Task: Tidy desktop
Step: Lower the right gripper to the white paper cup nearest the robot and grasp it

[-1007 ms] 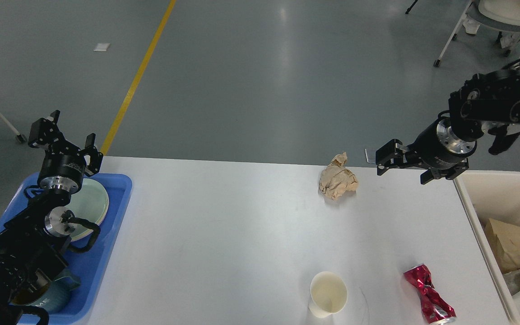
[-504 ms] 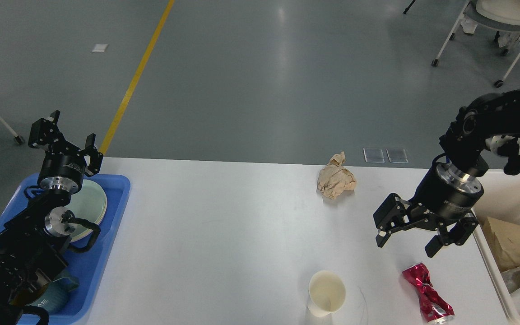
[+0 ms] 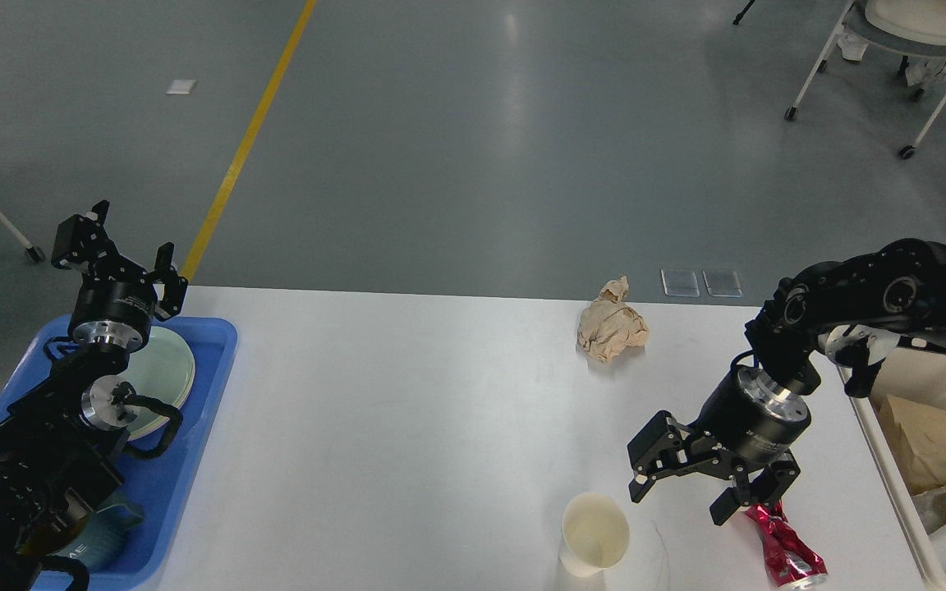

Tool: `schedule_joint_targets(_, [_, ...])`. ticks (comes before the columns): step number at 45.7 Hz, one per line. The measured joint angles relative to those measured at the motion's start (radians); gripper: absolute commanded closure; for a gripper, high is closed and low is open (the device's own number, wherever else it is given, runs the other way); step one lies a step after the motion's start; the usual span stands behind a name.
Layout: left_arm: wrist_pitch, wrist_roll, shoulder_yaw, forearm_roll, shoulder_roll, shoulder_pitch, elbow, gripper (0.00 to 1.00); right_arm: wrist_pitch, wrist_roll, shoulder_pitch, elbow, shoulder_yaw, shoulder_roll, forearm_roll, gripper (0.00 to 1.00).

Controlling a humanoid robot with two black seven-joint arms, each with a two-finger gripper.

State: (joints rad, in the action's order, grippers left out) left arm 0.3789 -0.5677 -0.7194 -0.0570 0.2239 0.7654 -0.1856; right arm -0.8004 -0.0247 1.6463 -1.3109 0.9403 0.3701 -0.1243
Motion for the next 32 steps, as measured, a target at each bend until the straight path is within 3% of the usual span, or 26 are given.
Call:
schedule_joint_targets(10, [0.000, 0.000, 0.000, 0.000, 0.000, 0.000, 0.000, 0.04, 0.127, -0.054, -0.108, 0.036, -0.030, -0.053, 0.001, 0.00])
schedule_joint_targets(32, [0.000, 0.000, 0.000, 0.000, 0.000, 0.000, 0.000, 0.04, 0.141, -0.070, -0.182, 0.050, -0.080, -0.065, 0.003, 0.00])
